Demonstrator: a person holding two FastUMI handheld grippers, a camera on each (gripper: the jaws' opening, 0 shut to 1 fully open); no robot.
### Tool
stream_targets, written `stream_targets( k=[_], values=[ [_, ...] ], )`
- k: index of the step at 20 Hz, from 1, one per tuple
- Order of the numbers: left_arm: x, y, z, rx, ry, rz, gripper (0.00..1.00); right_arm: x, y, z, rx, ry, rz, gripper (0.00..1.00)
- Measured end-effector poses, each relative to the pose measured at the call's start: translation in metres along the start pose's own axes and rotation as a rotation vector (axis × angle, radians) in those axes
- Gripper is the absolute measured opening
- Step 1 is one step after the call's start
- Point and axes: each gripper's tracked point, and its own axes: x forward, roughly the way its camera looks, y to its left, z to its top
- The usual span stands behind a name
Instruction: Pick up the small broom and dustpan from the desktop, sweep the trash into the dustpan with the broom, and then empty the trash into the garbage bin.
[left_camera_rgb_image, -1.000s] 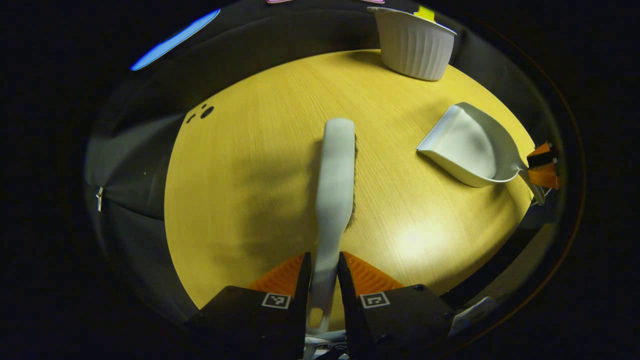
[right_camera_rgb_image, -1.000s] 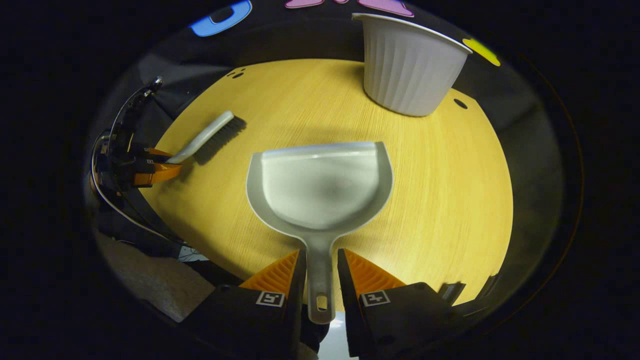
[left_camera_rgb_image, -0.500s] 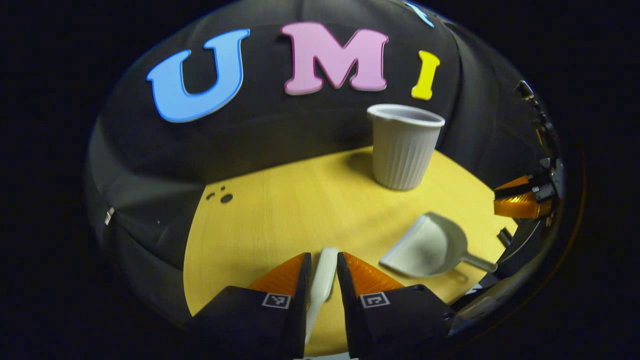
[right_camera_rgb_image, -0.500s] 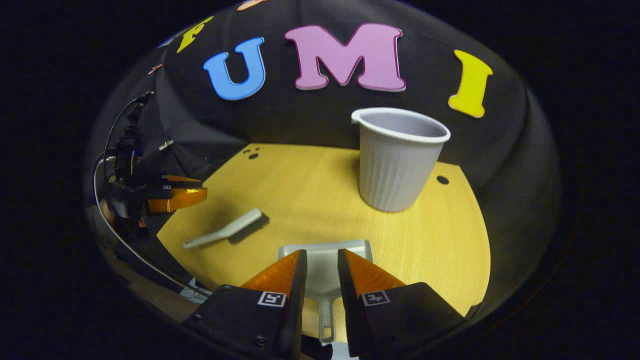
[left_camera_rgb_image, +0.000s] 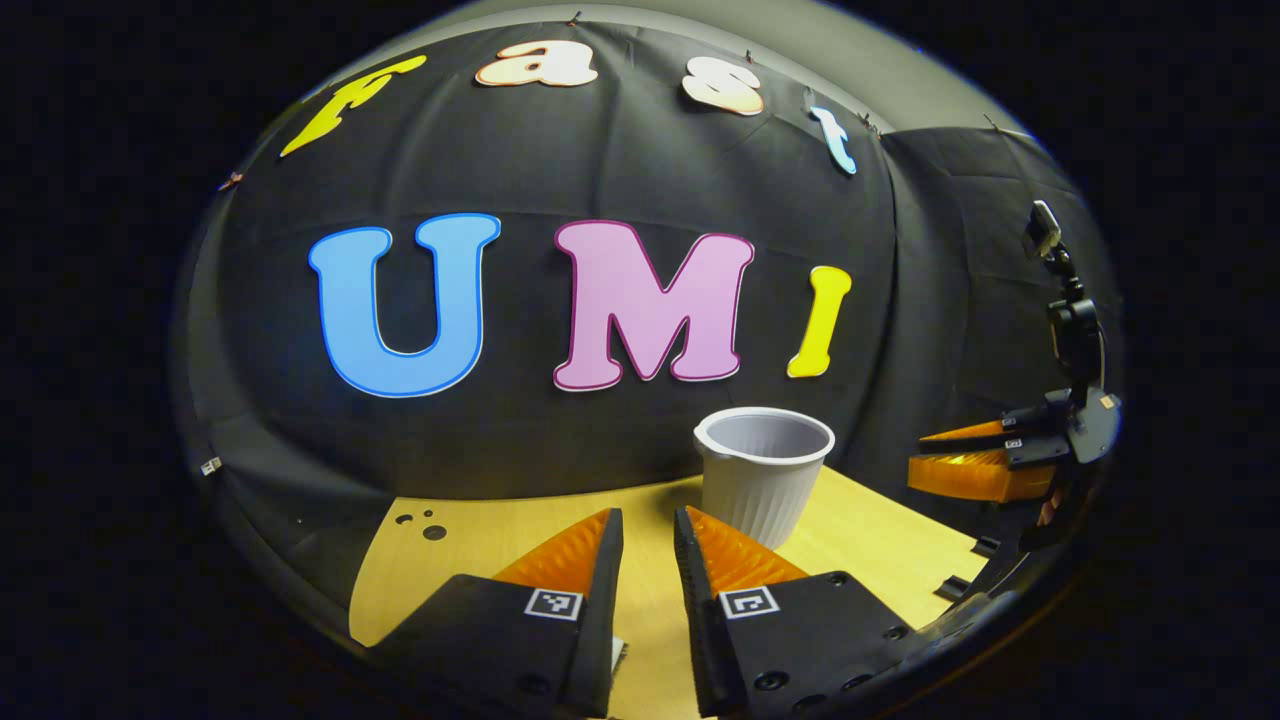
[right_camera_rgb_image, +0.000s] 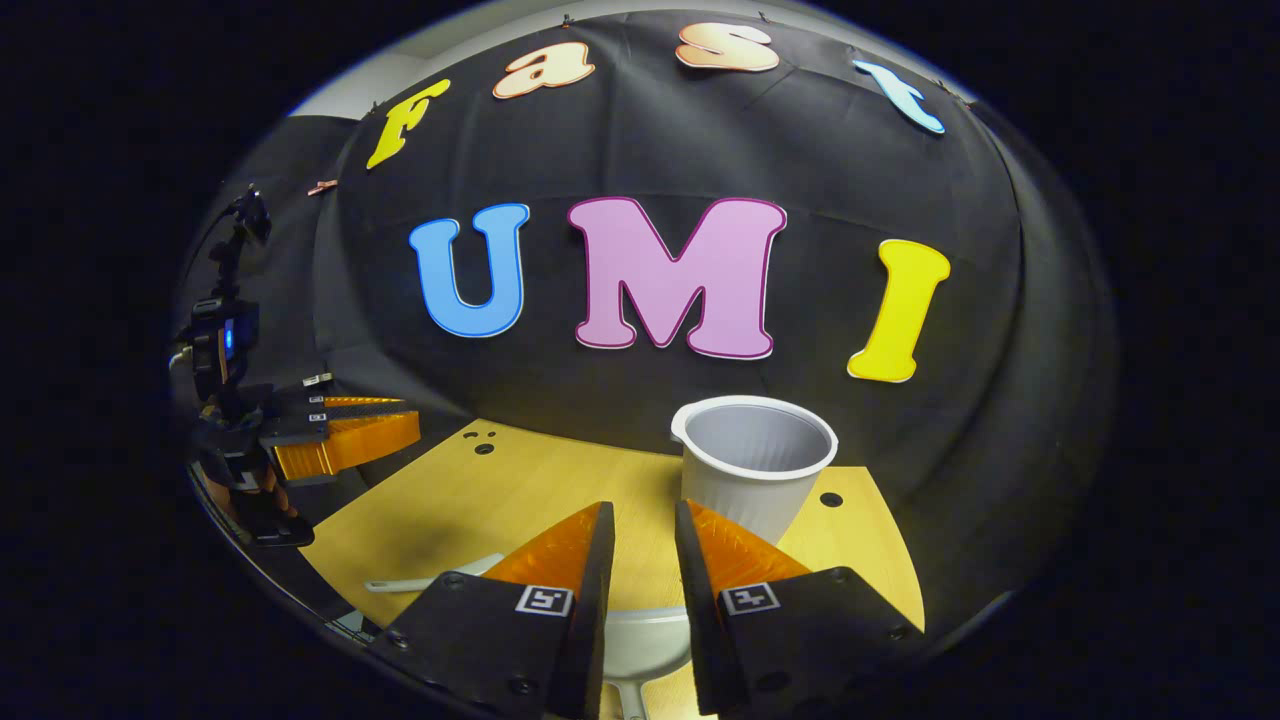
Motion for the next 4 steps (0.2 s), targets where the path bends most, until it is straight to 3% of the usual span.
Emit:
stream_targets(
  k=[3,4],
  values=[
    [-0.0015,0.0055,-0.0097,-0.021,0.009,0.007,0.36,-0.0007,0.0054,-0.0023,0.011,0.010,-0.006,0.44],
    [-0.0024,0.0090,-0.0109,-0.019,0.012,0.010,0.36,-0.0016,0.0078,-0.0018,0.019,0.009,-0.006,0.39]
  ],
)
